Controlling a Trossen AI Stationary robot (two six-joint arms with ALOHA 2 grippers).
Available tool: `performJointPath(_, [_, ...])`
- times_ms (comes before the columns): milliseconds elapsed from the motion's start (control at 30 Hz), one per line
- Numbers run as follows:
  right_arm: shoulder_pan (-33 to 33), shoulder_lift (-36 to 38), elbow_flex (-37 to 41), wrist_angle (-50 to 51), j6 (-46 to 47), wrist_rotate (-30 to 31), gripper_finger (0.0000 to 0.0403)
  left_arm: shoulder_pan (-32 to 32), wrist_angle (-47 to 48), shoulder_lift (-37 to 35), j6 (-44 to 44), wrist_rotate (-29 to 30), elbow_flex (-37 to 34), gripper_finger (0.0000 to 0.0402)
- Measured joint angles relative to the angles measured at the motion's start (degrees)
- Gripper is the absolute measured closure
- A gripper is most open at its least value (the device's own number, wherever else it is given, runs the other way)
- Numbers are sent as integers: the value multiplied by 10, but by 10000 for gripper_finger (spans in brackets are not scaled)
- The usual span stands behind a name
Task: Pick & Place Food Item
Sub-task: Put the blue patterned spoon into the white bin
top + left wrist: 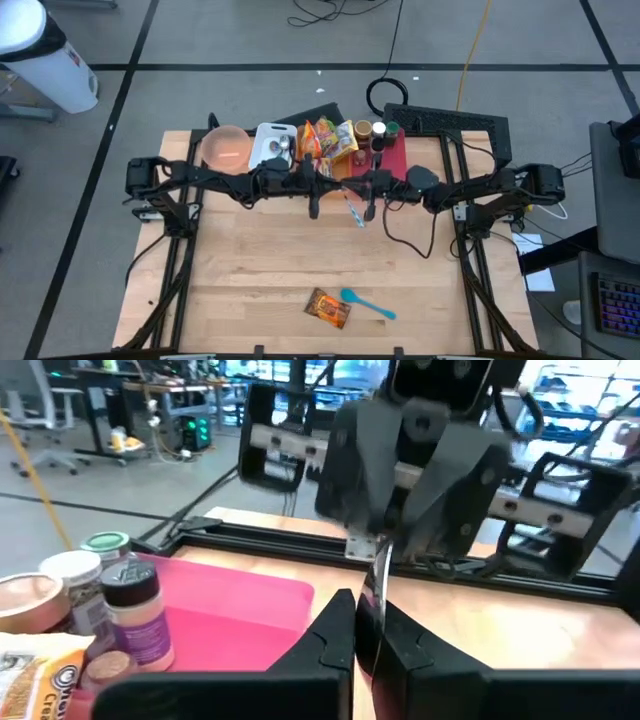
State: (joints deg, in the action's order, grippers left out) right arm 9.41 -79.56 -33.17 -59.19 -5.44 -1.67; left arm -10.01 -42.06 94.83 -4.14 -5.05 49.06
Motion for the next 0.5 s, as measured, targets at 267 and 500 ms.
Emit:
performJointPath(267, [0, 7, -1, -37, -39, 3, 312, -46, 17, -11, -32, -71, 0, 395])
performJointPath(500, [-3, 12, -1, -17, -154, 66, 232, -92, 177, -13, -75, -184, 70, 393])
